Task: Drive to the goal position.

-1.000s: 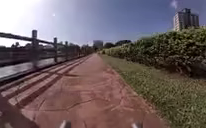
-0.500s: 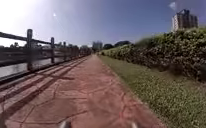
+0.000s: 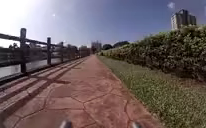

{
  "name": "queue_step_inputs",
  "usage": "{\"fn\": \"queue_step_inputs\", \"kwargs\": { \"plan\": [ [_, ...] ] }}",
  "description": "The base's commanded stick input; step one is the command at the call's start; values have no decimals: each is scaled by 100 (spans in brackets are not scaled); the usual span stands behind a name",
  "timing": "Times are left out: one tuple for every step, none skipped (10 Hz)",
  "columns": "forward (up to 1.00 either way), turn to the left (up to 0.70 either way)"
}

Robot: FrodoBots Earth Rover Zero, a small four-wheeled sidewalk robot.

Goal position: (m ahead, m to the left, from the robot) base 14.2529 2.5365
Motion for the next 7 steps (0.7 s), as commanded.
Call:
{"fn": "queue_step_inputs", "kwargs": {
  "plan": [
    [50, 50],
    [50, 50],
    [50, 40],
    [50, 11],
    [50, 4],
    [50, 6],
    [50, 0]
  ]
}}
